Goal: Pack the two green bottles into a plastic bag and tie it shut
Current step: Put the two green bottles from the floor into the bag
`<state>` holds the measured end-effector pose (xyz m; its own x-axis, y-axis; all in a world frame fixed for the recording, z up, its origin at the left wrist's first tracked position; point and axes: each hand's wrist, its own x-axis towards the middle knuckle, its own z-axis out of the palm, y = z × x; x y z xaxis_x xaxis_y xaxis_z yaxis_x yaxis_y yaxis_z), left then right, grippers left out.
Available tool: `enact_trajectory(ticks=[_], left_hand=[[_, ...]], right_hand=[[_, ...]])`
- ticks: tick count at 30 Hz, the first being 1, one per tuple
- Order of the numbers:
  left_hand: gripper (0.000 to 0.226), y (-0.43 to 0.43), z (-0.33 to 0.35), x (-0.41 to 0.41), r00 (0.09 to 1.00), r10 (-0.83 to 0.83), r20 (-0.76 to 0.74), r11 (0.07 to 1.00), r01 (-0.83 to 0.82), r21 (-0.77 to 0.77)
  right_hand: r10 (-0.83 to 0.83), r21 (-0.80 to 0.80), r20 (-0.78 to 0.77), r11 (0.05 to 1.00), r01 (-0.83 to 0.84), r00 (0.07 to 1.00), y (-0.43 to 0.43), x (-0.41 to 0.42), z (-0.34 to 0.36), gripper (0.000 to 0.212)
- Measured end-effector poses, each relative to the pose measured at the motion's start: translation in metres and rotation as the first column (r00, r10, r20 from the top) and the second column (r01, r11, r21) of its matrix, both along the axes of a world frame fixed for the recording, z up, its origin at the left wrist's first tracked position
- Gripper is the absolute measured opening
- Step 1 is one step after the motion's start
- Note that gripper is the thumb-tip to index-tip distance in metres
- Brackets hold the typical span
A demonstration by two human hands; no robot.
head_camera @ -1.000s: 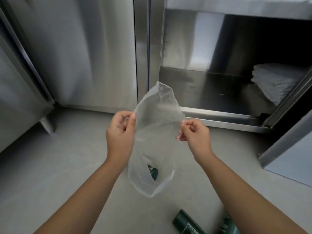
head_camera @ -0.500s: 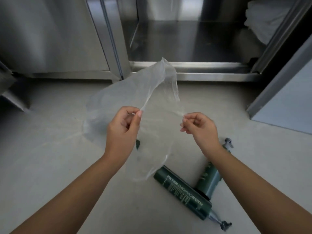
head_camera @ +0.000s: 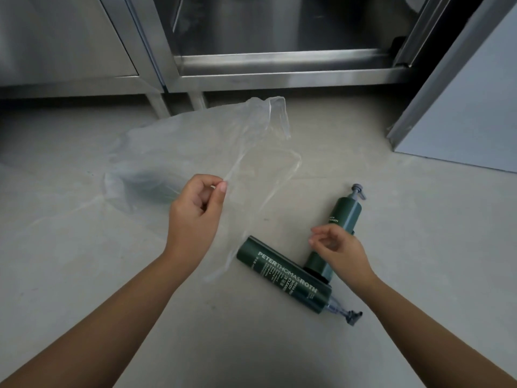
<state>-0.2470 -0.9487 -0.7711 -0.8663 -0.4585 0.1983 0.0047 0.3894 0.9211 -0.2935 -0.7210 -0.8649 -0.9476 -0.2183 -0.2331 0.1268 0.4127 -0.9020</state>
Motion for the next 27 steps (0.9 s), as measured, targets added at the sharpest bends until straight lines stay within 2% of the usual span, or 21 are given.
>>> enact_trajectory(ticks=[4, 11, 20, 27], left_hand=[[0.019, -0.002, -0.005, 0.006, 1.0, 0.005, 0.017, 0.999, -0.006, 0.041], [0.018, -0.006, -0.005, 0.019, 0.999, 0.039, 0.015, 0.998, -0.04, 0.044], [0.018, -0.012, -0.005, 0.031, 0.995, 0.097, 0.007, 0.992, -0.097, 0.082], [0.017, -0.01, -0.003, 0.034, 0.996, 0.088, 0.003, 0.991, -0.088, 0.102]], right_hand=[[0.091, 0.049, 0.042, 0.994, -0.093, 0.995, -0.003, 0.017, -0.018, 0.022], [0.246, 0.168, 0.071, 0.952, -0.254, 0.967, -0.015, 0.027, -0.031, 0.046], [0.333, 0.225, 0.138, 0.907, -0.357, 0.933, -0.034, 0.036, -0.042, 0.058], [0.385, 0.301, 0.134, 0.862, -0.407, 0.913, -0.036, 0.044, -0.044, 0.058]])
